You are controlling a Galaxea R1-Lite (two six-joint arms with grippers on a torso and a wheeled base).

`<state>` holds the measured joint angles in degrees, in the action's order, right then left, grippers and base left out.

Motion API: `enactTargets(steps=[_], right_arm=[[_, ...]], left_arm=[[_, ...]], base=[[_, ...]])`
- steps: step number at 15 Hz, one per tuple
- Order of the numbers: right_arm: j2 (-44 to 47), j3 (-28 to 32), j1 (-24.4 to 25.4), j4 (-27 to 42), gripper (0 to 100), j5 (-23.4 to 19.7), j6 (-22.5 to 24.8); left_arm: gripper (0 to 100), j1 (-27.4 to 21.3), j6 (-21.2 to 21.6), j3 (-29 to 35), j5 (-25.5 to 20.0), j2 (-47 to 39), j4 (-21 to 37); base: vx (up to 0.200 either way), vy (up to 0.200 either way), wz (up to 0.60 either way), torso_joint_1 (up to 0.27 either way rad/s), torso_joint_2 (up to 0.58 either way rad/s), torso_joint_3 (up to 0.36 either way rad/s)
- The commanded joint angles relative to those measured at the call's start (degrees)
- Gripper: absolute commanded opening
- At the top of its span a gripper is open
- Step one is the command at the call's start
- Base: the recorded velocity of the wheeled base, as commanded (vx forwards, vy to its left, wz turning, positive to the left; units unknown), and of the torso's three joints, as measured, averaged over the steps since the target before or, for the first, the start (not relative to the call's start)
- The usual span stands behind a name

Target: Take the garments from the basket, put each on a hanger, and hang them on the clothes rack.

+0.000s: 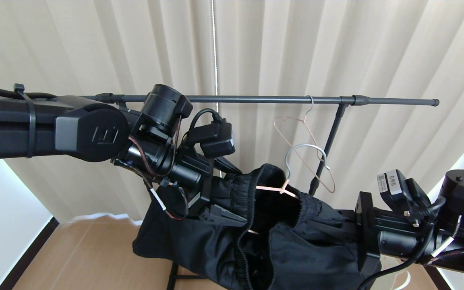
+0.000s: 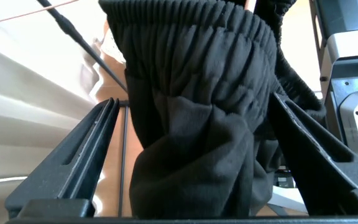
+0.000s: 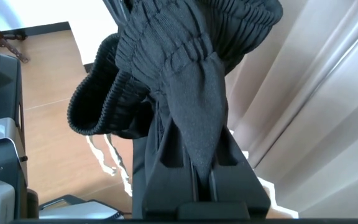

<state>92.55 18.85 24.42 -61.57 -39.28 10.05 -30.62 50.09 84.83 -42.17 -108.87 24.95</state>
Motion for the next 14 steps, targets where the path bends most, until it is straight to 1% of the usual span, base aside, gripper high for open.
enactTargets(steps=[1, 2, 3, 9, 11, 14], right_arm=[[-0.1, -0.2, 0.0, -0.6, 0, 0.0, 0.0], [-0.1, -0.2, 0.0, -0.7, 0, 0.0, 0.0], [-0.1, -0.1, 0.0, -0.7, 0, 0.0, -0.1], [0.6, 0.4, 0.0, -0.7, 0, 0.2, -0.1], [0.9, 0.0, 0.0, -2.9, 0, 0.4, 0.1], [1.1, 0.2, -0.1, -3.4, 0, 0.7, 0.0]], left_arm=[[100, -0.1, 0.0, -0.1, -0.5, -0.6, 0.1], [100, -0.1, 0.0, -0.1, -0.5, -0.7, 0.1], [0, -0.1, 0.0, -0.1, -0.5, -0.9, 0.1], [0, 0.3, -0.1, -0.2, -0.5, -0.4, 0.2], [0, 0.4, -0.2, -0.2, -0.5, 0.2, 0.2], [0, 0.6, -1.0, -0.2, -0.5, 0.9, 0.1]], base=[[0.0, 0.0, 0.0, 0.0, 0.0, 0.0], [0.0, 0.0, 0.0, 0.0, 0.0, 0.0], [0.0, 0.0, 0.0, 0.0, 0.0, 0.0], [0.0, 0.0, 0.0, 0.0, 0.0, 0.0], [0.0, 0.0, 0.0, 0.0, 0.0, 0.0], [0.0, 0.0, 0.0, 0.0, 0.0, 0.0]])
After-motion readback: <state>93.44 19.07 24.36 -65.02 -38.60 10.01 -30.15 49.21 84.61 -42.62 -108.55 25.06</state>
